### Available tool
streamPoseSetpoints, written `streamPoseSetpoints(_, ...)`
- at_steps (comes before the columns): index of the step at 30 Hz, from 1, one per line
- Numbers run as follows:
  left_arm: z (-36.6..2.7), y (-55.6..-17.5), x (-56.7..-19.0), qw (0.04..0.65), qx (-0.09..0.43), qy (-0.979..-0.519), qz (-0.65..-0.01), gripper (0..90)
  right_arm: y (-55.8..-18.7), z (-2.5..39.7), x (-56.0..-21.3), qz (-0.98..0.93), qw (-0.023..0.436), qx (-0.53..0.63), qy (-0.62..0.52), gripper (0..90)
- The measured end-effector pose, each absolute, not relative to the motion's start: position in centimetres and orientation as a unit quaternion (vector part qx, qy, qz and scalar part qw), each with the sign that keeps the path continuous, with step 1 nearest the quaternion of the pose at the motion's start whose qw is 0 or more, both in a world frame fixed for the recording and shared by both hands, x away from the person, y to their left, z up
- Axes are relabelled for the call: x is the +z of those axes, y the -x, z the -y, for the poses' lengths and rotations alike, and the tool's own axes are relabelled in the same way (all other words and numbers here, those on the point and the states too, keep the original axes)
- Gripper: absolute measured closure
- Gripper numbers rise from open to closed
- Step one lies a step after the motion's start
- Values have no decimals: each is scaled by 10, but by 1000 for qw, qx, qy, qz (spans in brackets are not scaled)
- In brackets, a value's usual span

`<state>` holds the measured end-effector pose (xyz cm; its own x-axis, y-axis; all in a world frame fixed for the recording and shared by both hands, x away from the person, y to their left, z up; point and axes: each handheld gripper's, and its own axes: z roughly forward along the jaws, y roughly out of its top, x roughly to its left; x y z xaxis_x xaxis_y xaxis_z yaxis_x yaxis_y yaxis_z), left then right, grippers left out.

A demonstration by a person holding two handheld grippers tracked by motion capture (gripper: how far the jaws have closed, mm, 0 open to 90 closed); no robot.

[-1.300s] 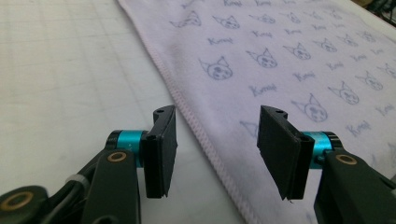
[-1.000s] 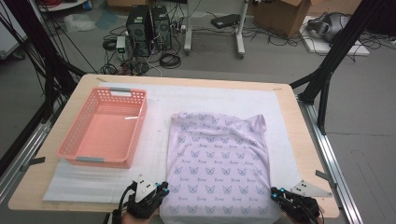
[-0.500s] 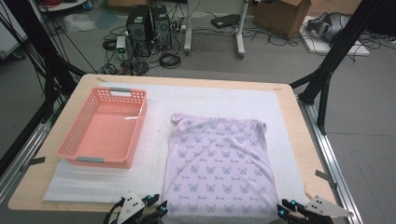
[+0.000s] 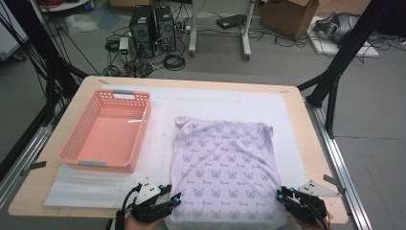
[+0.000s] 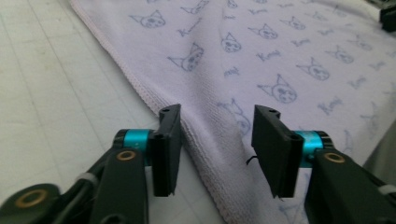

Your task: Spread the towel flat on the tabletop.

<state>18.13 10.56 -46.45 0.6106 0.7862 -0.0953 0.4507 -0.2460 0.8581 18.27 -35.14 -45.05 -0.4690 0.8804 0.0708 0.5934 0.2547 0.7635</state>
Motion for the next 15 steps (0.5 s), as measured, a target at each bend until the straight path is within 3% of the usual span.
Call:
streamPoseSetpoints(3, -109, -183, -463, 463, 167, -763, -420, 843, -183, 352, -450, -776, 181, 379, -471, 864)
streamPoseSetpoints(15, -120, -153, -458, 473, 134, -773, -401, 851, -155, 364, -442, -788, 161, 387, -452, 874)
